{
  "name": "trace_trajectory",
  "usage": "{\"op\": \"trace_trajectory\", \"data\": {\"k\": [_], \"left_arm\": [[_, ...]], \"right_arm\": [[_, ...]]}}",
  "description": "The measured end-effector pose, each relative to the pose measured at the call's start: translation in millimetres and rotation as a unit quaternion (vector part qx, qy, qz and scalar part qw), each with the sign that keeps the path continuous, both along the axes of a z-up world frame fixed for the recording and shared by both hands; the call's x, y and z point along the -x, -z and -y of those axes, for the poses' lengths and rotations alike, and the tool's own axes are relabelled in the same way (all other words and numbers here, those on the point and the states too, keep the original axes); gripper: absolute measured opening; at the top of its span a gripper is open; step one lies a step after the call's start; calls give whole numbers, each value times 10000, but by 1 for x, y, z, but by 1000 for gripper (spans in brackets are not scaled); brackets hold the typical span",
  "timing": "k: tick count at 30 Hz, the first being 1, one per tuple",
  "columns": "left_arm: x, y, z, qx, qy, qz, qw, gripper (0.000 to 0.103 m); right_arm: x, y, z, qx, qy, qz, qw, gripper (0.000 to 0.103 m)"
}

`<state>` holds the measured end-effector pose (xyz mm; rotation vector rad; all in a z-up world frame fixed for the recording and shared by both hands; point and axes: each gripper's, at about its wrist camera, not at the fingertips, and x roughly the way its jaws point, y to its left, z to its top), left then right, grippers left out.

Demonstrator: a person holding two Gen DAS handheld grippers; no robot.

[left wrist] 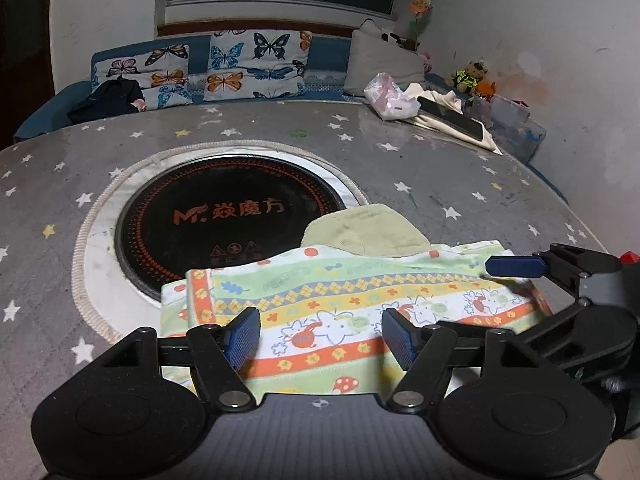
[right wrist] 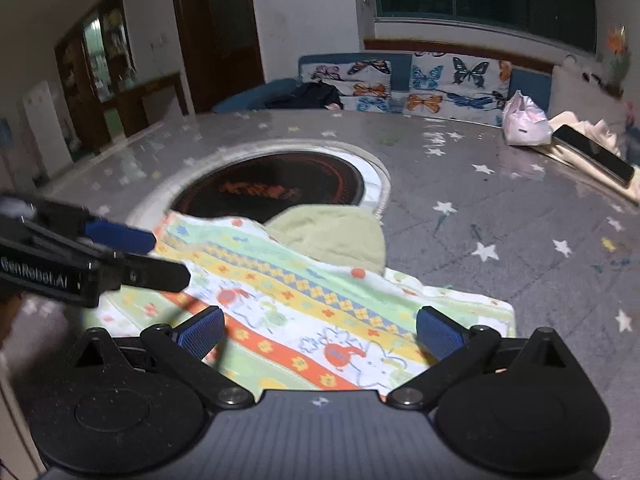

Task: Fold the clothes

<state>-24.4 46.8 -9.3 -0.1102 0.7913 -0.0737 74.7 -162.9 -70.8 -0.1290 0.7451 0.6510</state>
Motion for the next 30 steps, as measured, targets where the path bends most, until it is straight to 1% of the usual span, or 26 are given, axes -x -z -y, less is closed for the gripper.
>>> {"op": "trace_trajectory", "data": {"k": [2, 4, 6, 12, 16, 18, 20, 26, 30], "left_arm": [[-5, 7, 1, -44, -21, -89, 9999, 69], [-8, 15, 2, -170, -56, -159, 9997, 68], [-8, 17, 3, -218, -38, -141, 9997, 68], [3, 8, 2, -200, -38, -64, 9998, 68], [11, 8, 6, -279, 33, -36, 9996, 68], [13, 11, 8, -342, 18, -75, 9994, 68], [16, 12, 8, -366, 6, -74, 9993, 69], [40, -2, 5, -334, -10, 117, 9994, 69], [55, 1, 4, -369, -11, 61, 9993, 69]], "right_arm": [[1, 2, -2, 78, 40, 58, 9999, 103], [1, 2, -1, 54, 25, 85, 9999, 103], [3, 0, 1, 12, 12, 118, 9999, 103], [18, -16, 5, -170, -157, 289, 9993, 103], [28, -9, 3, -67, -316, 287, 9991, 103], [31, 0, 2, 54, -299, 232, 9993, 103], [33, 4, 1, 58, -261, 203, 9994, 103], [45, -12, 9, -105, -277, 403, 9987, 103], [50, -5, 10, -63, -281, 310, 9991, 103]]}}
